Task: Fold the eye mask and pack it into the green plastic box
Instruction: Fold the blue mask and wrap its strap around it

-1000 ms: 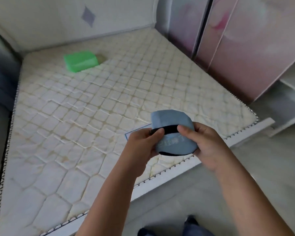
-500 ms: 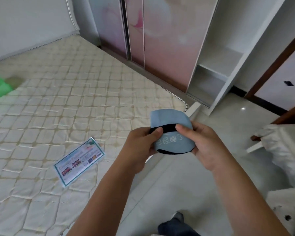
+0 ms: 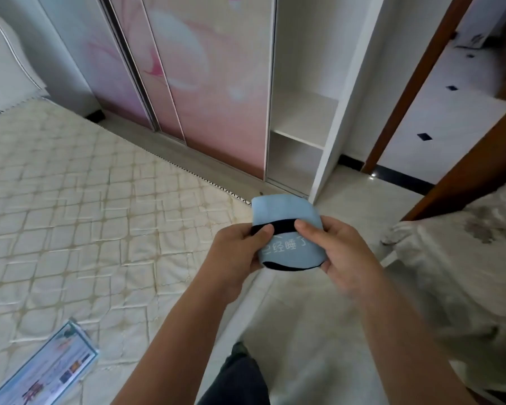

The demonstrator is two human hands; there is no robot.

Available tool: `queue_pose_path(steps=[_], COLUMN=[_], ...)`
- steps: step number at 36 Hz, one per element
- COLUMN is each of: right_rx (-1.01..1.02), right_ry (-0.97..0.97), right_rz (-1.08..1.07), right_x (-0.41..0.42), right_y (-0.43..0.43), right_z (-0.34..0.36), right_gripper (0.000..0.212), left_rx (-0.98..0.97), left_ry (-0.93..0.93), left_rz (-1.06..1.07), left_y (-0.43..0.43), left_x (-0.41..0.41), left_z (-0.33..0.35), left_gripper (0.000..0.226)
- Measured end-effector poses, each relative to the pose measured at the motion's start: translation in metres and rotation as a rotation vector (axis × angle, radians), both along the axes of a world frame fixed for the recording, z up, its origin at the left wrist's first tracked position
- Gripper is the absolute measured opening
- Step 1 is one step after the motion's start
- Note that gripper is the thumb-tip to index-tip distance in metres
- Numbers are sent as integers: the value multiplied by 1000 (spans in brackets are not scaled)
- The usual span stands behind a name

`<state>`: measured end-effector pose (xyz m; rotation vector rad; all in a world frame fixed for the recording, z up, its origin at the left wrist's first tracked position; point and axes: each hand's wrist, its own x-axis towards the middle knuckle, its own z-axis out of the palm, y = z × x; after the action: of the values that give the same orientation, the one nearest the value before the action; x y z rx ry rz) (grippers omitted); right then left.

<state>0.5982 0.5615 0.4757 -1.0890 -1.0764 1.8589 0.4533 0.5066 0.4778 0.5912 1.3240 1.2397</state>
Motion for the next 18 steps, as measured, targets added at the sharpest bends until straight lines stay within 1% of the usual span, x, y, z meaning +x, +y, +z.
queue_pose_path(steps=[5, 8, 13, 18], right_rx=[15, 36, 46, 49], right_ry=[-33, -58, -33, -56], right_rz=[-30, -24, 11, 11], right_x=[-17, -35, -64, -80], right_y=[65, 113, 187, 248], right_z=[-5, -3, 11, 14], right_gripper=[13, 8, 7, 4], left_rx=[-6, 6, 31, 27], left_ry=[-19, -30, -45, -31], left_rz=[-27, -27, -23, -24], left_y=[68, 115, 189, 249], left_x=[-17, -34, -65, -80], left_z=[-6, -5, 5, 7], left_gripper=[14, 14, 15, 19])
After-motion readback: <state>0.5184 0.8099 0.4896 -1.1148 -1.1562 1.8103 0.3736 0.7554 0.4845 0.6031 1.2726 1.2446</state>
